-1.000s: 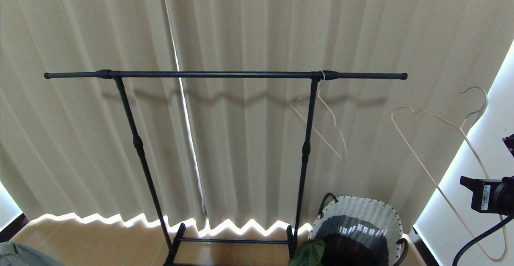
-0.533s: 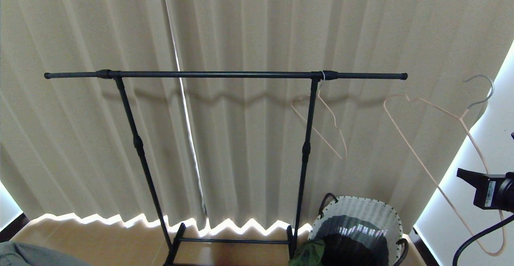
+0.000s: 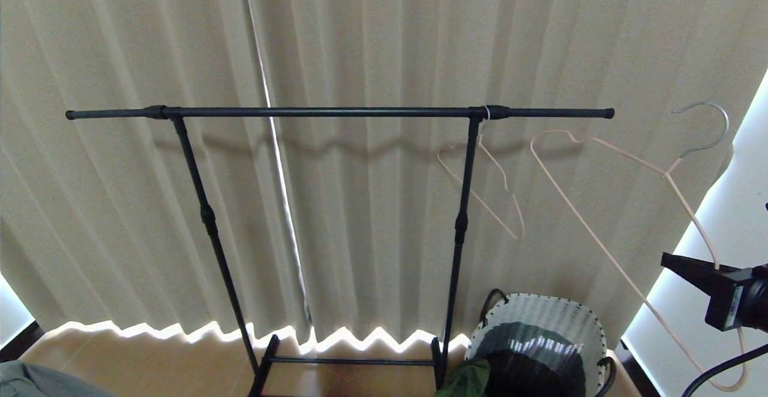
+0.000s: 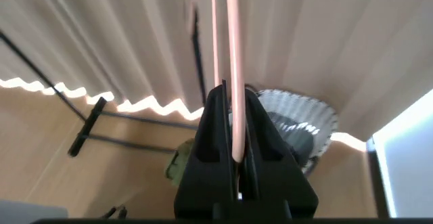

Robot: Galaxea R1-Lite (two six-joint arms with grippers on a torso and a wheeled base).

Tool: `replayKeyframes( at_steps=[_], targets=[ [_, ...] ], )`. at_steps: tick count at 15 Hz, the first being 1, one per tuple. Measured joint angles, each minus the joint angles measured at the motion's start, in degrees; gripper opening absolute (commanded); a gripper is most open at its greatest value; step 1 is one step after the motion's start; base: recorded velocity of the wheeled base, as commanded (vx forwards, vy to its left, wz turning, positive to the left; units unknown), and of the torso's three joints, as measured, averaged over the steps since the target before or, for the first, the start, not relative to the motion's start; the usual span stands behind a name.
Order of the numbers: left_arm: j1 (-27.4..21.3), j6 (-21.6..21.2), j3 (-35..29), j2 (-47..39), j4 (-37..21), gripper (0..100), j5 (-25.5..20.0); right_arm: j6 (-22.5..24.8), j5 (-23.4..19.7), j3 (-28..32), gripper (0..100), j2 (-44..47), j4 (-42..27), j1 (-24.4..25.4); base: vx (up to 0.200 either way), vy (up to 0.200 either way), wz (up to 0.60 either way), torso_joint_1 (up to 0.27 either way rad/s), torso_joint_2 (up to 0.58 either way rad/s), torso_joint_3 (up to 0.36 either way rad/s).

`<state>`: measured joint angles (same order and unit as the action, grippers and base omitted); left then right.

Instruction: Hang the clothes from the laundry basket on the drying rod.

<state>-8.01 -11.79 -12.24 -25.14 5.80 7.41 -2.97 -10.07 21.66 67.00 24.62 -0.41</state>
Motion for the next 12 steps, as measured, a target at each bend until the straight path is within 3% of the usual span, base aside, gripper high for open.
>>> replayKeyframes(
  at_steps=[8, 12],
  targets=[
    [0.00, -0.06, 0.17, 0.06, -0.04, 0, -0.06, 0.13, 0.04, -0.20, 0, -0.20, -0.40, 1.76, 0.000, 0.200, 0.00, 0.004, 0.00, 0.003],
    [-0.11, -2.13, 1.66, 0.44, 0.10, 0, -0.09, 0.16, 0.02, -0.37, 0, 0.67, -0.18, 3.44, 0.000, 0.000, 0.00, 0.000, 0.00, 0.000]
  ],
)
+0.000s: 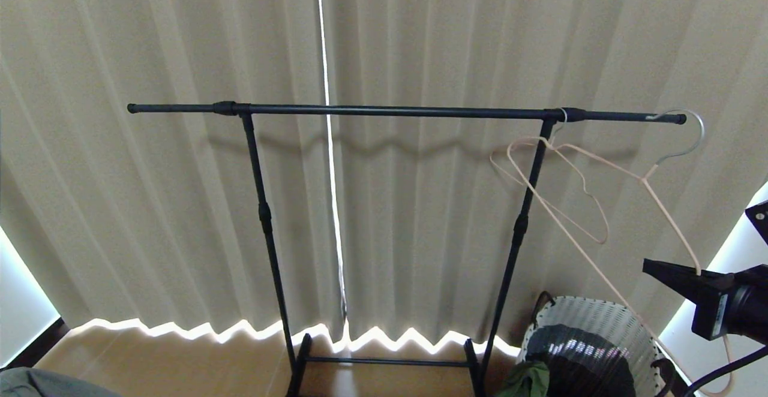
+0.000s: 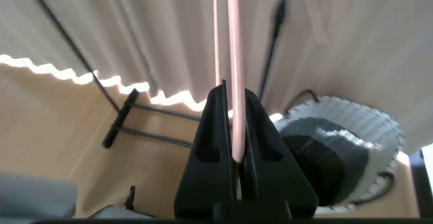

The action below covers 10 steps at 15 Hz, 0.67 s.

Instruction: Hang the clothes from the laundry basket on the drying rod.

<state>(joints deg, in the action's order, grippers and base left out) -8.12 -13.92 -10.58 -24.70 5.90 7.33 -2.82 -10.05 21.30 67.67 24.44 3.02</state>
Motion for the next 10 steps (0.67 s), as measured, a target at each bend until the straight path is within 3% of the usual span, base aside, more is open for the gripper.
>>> replayKeyframes(
  at_steps=[4, 6, 10],
  targets=[
    [0.22, -5.32, 2.45, 3.07, -0.11, 0, -0.11, -0.27, 0.04, -1.93, 0, 2.19, 0.29, 4.33, 0.000, 0.000, 0.00, 0.000, 0.00, 0.000],
    [0.24, -5.84, 3.01, 3.75, -0.55, 0, -0.99, -0.33, 0.04, -2.04, 0, 4.41, 1.55, 7.63, 0.000, 0.000, 0.00, 0.000, 0.00, 0.000],
    [0.32, -5.78, -3.58, -3.68, -0.84, 0, -1.50, -0.27, -0.07, -0.72, 0, 9.34, 7.63, 16.02, 0.000, 0.000, 0.00, 0.000, 0.00, 0.000]
  ],
)
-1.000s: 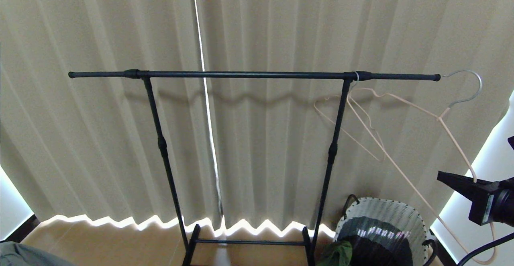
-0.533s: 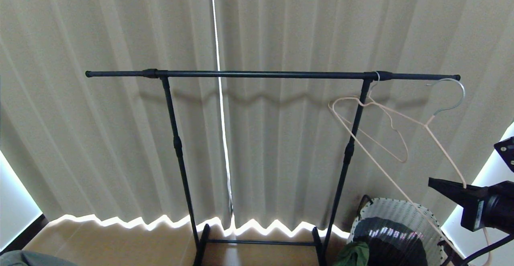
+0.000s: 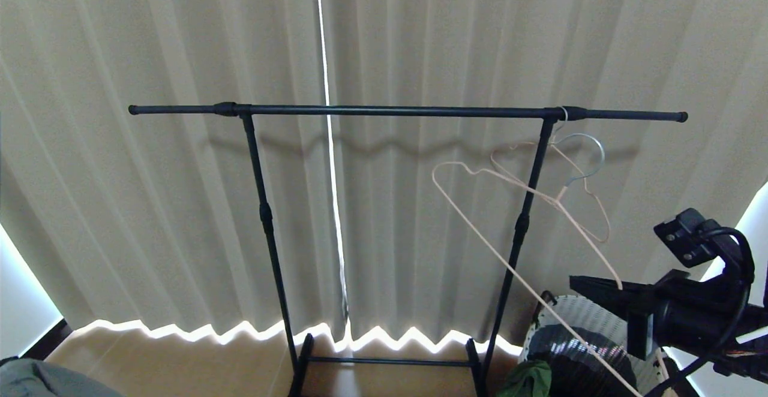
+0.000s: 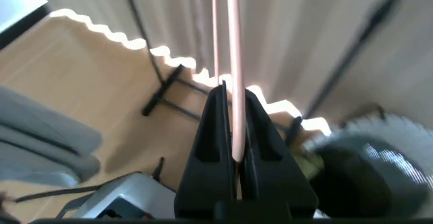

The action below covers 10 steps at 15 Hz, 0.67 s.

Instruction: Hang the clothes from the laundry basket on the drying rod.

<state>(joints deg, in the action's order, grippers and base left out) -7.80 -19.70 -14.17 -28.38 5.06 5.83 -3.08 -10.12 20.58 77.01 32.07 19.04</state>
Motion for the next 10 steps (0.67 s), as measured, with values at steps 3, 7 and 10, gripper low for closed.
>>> replayKeyframes(
  at_steps=[3, 7, 10],
  targets=[
    [-0.11, 0.96, -8.79, -10.92, 0.05, 0, -0.02, 0.00, -0.06, 1.35, 0, 3.72, 3.95, 4.85, 0.000, 0.000, 0.00, 0.000, 0.00, 0.000],
    [-2.22, 6.73, -22.66, -29.04, 0.02, 0, 0.71, -0.09, -0.91, 1.99, 0, 6.10, 7.12, 9.51, 0.000, 0.000, 0.00, 0.000, 0.00, 0.000],
    [-5.53, 10.75, -32.50, -42.87, 0.02, 0, 5.52, -0.71, -5.25, 2.62, 0, 6.64, 7.47, 11.91, 0.000, 0.000, 0.00, 0.000, 0.00, 0.000]
  ],
)
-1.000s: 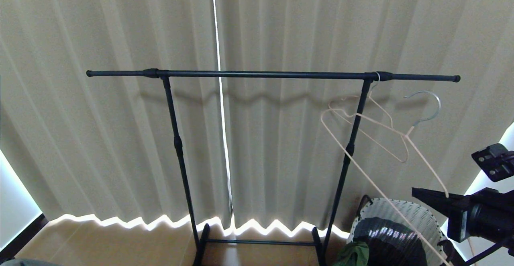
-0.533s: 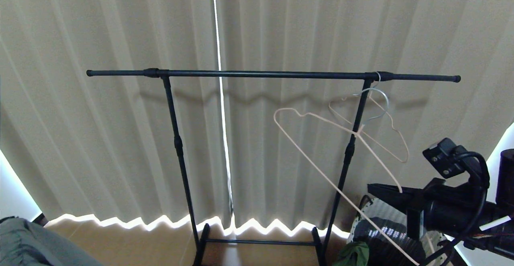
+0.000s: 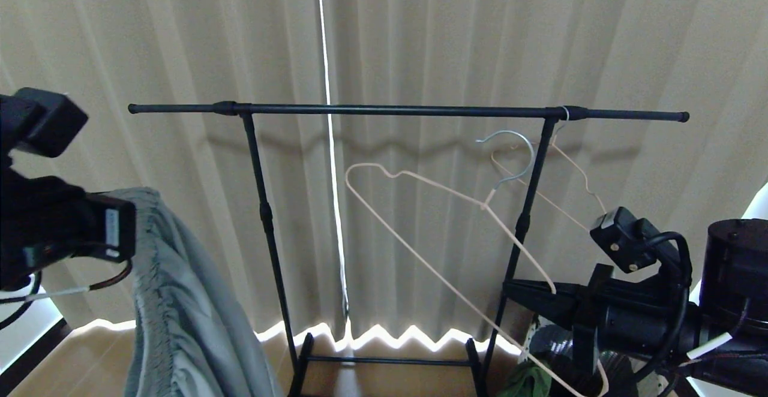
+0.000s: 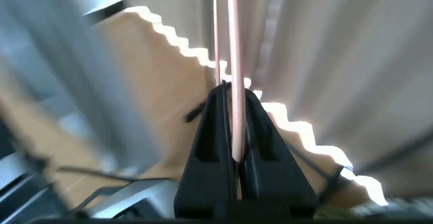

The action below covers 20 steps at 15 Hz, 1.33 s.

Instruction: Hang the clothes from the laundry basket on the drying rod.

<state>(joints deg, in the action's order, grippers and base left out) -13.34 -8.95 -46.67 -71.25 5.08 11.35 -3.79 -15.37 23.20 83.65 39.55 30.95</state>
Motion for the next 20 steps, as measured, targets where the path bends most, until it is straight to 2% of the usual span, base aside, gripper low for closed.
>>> replayKeyframes(
  at_steps=[3, 5, 6, 12, 16, 20],
  targets=[
    [-3.41, 3.51, -8.48, -11.59, 0.33, 0, 8.57, -1.89, -2.44, 0.55, 0, 0.06, 0.00, 1.62, 0.000, 0.000, 0.00, 0.000, 0.00, 0.000],
    [-4.74, 4.85, -12.07, -17.47, 1.69, 0, 15.31, -5.12, -2.61, 0.96, 0, 0.13, 0.00, 5.29, 0.000, 0.000, 0.00, 0.000, 0.00, 0.000],
    [-5.42, 5.45, -13.07, -19.52, 2.61, 0, 16.59, -6.36, -2.63, 1.30, 0, 0.39, 0.02, 7.13, 0.000, 0.000, 0.00, 0.000, 0.00, 0.000],
    [-6.84, 5.53, -14.60, -23.56, 3.07, 0, 18.09, -7.58, -2.57, 1.94, 0, 2.43, -0.46, 15.59, 0.000, 0.000, 0.00, 0.000, 0.00, 0.000],
    [-7.41, 5.50, -14.13, -23.17, 2.82, 0, 18.40, -7.62, -1.80, 3.21, 0, 6.06, -0.09, 16.18, 0.000, 0.000, 0.00, 0.000, 0.00, 0.000],
    [-9.20, 5.36, -11.93, -20.59, 2.44, 0, 19.14, -7.91, 0.21, 8.11, 0, 11.89, 0.00, 14.82, 0.000, 0.000, 0.00, 0.000, 0.00, 0.000]
  ],
)
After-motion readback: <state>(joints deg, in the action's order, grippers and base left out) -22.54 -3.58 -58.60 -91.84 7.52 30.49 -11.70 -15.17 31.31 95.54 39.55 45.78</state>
